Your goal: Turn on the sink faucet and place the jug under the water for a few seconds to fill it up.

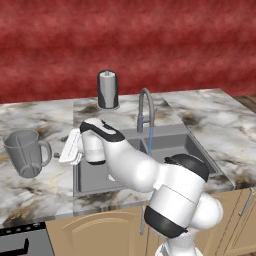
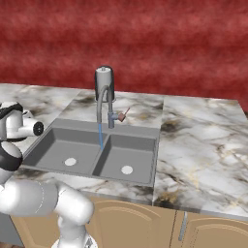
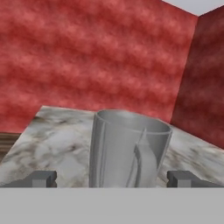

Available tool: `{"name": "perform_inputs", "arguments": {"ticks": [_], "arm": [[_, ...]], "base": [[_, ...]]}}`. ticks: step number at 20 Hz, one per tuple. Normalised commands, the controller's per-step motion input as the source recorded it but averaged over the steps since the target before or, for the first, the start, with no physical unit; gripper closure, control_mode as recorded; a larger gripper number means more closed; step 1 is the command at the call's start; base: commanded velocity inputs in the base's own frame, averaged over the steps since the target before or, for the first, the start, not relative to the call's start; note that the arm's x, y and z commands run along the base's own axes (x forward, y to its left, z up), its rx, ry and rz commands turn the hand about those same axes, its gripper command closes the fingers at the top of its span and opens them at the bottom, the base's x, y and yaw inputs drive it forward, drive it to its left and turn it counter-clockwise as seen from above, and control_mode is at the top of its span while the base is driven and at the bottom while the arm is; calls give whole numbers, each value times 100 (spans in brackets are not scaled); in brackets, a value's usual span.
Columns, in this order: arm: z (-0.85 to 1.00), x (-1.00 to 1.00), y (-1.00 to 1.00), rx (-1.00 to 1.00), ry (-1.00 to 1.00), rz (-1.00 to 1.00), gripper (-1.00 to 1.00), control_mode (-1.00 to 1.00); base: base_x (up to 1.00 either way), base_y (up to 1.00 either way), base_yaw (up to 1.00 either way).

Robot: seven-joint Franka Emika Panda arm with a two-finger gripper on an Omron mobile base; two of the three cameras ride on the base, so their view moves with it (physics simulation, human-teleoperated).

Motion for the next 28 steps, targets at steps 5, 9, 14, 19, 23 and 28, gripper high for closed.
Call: {"name": "perform_inputs", "arguments": {"ticks": [5,9,14,19,23,28], "arm": [[-19,25,14,0,0,0,-100,-100],[-14,19,18,0,0,0,-100,-100],[-15,16,22,0,0,0,-100,-100],[-15,21,24,0,0,0,-100,-100],[-8,16,17,0,0,0,-100,-100],[-2,26,6,0,0,0,-100,-100]], "base": [[0,0,0],[0,0,0],[0,0,0],[0,0,0],[0,0,0],[0,0,0]]}}
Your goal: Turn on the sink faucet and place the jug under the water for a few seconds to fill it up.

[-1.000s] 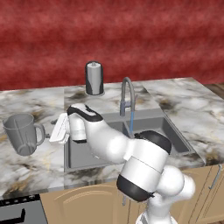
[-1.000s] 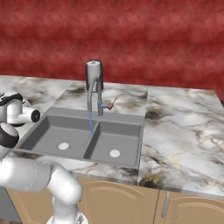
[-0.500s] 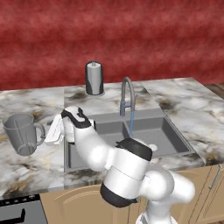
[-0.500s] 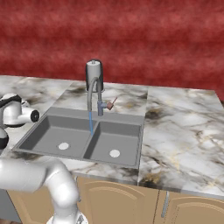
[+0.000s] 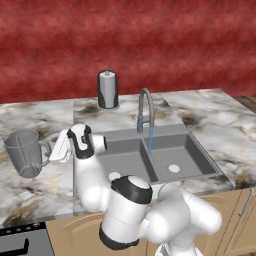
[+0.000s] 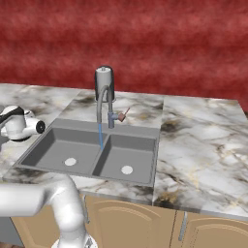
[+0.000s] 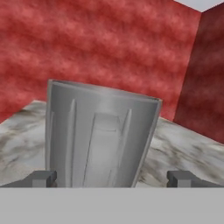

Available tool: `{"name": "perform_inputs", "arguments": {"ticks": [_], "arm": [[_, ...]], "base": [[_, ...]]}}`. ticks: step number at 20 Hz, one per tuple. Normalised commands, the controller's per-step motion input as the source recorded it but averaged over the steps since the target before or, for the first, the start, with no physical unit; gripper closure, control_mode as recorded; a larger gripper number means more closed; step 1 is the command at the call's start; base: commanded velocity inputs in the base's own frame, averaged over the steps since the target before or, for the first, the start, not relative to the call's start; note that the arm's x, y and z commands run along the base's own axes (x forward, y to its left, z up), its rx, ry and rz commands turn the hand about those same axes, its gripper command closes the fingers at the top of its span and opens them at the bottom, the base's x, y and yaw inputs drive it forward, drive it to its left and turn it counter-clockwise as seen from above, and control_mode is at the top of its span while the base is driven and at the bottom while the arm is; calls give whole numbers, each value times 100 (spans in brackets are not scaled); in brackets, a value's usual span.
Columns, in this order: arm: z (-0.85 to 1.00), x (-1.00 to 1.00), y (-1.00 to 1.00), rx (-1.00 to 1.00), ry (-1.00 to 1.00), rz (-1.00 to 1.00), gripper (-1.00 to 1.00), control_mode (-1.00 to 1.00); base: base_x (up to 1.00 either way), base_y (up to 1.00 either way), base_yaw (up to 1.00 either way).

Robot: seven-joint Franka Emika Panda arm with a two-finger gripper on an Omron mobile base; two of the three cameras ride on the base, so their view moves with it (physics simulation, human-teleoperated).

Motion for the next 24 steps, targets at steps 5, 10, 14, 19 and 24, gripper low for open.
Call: {"name": "perform_inputs", "arguments": {"ticks": [5,10,14,19,24], "arm": [[-2,27,7,0,0,0,-100,-100],[-8,23,13,0,0,0,-100,-100],[-19,24,20,0,0,0,-100,-100],[-20,13,24,0,0,0,-100,-100],[-23,0,28,0,0,1,-100,-100]], "base": [[0,0,0],[0,0,0],[0,0,0],[0,0,0],[0,0,0]]}}
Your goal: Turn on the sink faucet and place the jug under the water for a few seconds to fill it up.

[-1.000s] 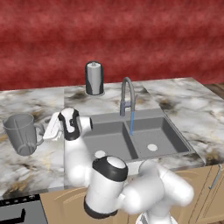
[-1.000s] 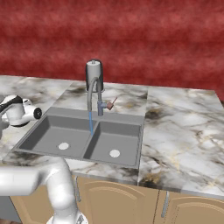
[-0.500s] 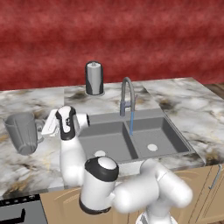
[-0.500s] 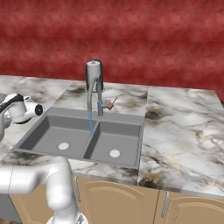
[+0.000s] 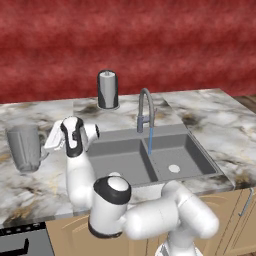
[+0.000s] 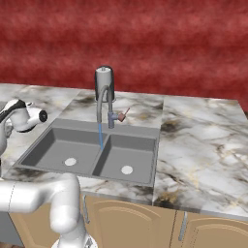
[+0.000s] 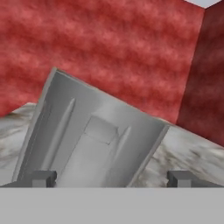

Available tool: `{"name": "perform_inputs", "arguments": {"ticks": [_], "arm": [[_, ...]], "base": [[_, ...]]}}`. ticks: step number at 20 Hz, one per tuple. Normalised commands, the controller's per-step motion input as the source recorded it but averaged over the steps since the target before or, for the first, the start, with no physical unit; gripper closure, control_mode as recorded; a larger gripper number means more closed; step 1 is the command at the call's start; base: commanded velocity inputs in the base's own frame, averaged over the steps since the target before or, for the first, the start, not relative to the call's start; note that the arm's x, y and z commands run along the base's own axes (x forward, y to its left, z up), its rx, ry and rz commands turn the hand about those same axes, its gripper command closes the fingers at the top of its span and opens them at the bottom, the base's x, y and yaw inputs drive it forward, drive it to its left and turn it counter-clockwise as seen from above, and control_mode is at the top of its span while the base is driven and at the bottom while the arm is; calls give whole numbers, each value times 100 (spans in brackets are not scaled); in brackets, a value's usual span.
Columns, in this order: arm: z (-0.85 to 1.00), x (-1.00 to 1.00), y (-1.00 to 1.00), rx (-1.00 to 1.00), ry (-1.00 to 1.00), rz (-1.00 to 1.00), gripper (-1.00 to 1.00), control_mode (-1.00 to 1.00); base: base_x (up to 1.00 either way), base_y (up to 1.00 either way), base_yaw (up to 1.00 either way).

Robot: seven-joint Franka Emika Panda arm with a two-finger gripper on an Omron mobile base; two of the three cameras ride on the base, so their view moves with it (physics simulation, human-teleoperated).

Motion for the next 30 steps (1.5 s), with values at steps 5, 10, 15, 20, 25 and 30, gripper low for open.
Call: {"name": "perform_inputs", "arguments": {"ticks": [5,10,15,20,25,30], "arm": [[-29,0,37,-2,0,3,-100,-100],[-31,-4,36,-2,0,3,-100,-100],[-50,-22,24,-1,0,7,-100,-100],[-61,-36,15,-1,0,8,100,-100],[-55,-36,12,0,0,7,100,-100],[-44,-31,17,0,0,5,100,-100]], "base": [[0,0,0],[0,0,0],[0,0,0],[0,0,0],[0,0,0],[0,0,0]]}}
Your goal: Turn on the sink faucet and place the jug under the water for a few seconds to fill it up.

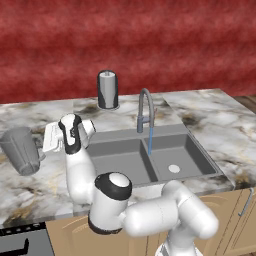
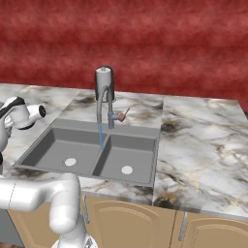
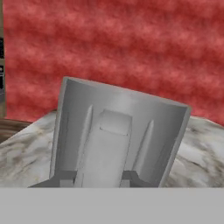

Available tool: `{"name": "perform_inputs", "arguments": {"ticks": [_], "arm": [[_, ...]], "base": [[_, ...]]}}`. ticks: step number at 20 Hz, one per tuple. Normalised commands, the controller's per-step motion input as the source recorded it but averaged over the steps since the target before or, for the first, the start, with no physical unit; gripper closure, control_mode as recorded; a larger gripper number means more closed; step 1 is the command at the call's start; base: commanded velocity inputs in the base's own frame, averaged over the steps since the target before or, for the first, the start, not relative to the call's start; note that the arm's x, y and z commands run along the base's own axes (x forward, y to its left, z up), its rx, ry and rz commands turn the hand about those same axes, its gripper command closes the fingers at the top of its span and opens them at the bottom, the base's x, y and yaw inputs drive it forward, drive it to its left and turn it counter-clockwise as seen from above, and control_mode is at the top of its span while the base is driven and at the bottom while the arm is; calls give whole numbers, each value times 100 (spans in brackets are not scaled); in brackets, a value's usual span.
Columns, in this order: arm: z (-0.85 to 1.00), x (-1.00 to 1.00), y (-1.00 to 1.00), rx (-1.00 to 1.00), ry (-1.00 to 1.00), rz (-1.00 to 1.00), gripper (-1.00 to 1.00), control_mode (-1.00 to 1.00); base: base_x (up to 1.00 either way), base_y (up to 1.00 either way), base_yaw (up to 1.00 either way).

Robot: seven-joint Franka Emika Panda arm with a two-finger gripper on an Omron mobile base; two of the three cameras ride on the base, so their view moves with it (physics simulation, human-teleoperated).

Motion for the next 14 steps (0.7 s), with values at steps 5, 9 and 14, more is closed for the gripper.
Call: {"name": "perform_inputs", "arguments": {"ticks": [5,9,14], "arm": [[-17,-22,13,0,0,2,100,-100],[0,-18,0,0,-3,0,100,-100],[32,-29,0,0,-11,0,100,-100]], "base": [[0,0,0],[0,0,0],[0,0,0]]}}
